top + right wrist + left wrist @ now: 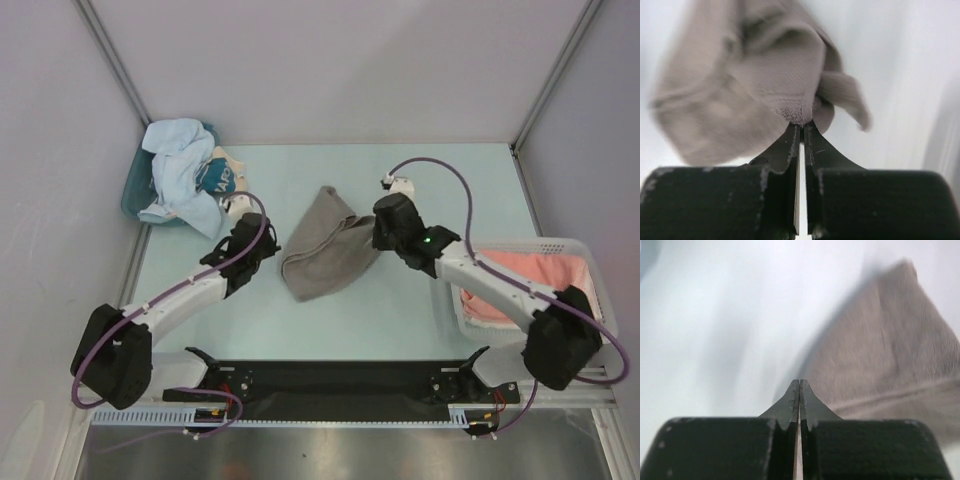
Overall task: Fold and stack the towels
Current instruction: Flatten out the crumpled towel
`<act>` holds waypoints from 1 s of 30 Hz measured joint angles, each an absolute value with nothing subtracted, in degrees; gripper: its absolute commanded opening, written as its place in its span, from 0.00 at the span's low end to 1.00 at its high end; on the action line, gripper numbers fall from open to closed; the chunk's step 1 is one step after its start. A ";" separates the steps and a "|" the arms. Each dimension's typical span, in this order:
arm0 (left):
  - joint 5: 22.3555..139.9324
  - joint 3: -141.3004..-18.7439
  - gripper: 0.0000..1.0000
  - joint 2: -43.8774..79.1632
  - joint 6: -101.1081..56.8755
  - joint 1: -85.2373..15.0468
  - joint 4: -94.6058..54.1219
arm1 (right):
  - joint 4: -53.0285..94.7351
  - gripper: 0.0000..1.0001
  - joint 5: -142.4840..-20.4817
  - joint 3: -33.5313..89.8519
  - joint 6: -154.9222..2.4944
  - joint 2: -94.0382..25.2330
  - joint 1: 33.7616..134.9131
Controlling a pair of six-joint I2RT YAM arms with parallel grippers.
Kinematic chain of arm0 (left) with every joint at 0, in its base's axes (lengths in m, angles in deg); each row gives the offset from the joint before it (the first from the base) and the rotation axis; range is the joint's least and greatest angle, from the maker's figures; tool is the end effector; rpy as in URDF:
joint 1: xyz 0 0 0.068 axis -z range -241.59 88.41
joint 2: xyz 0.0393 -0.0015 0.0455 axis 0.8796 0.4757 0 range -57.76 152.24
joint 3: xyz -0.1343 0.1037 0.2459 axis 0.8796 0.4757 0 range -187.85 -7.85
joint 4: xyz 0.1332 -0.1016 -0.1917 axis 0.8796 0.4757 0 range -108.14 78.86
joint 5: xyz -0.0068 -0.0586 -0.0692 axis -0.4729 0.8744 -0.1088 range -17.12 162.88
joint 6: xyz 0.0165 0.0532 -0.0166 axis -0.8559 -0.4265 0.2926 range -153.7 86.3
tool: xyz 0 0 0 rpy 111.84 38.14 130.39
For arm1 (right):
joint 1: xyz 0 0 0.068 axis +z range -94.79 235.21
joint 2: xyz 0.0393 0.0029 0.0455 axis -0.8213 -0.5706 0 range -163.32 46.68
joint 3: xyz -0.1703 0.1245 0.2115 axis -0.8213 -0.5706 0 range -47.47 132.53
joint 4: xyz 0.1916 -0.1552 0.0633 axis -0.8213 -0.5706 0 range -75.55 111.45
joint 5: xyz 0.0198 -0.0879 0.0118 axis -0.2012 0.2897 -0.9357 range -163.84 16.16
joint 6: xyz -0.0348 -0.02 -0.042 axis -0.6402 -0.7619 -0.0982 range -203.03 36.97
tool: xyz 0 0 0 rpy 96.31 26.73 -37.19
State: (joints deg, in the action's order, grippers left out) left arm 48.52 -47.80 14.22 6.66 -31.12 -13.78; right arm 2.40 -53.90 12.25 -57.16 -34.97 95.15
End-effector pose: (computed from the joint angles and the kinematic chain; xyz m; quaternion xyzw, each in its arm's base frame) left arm 0.2272 -0.1137 0.2483 -0.1699 0.8610 -0.1019 0.4683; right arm 0.2438 0.1856 0.2939 -0.0384 0.8982 0.0898 0.4286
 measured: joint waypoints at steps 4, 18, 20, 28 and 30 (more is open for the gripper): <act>50.86 -52.34 0.00 14.22 3.03 -31.90 -12.90 | -1.47 0.00 -55.95 16.08 -57.36 -26.82 94.83; 57.55 -47.03 0.22 9.94 8.80 -16.32 -11.70 | -3.59 0.00 -61.39 11.84 -58.06 -33.22 86.56; 56.70 -42.68 0.20 8.15 12.80 -13.78 -11.18 | -3.52 0.00 -61.66 11.40 -58.06 -33.35 86.30; 50.56 -33.94 0.31 3.27 25.85 -6.74 -7.88 | -2.41 0.00 -62.36 10.17 -58.06 -33.24 85.43; 50.49 -33.33 0.32 3.38 27.32 -6.68 -8.73 | -2.28 0.00 -62.36 9.69 -58.06 -33.24 85.34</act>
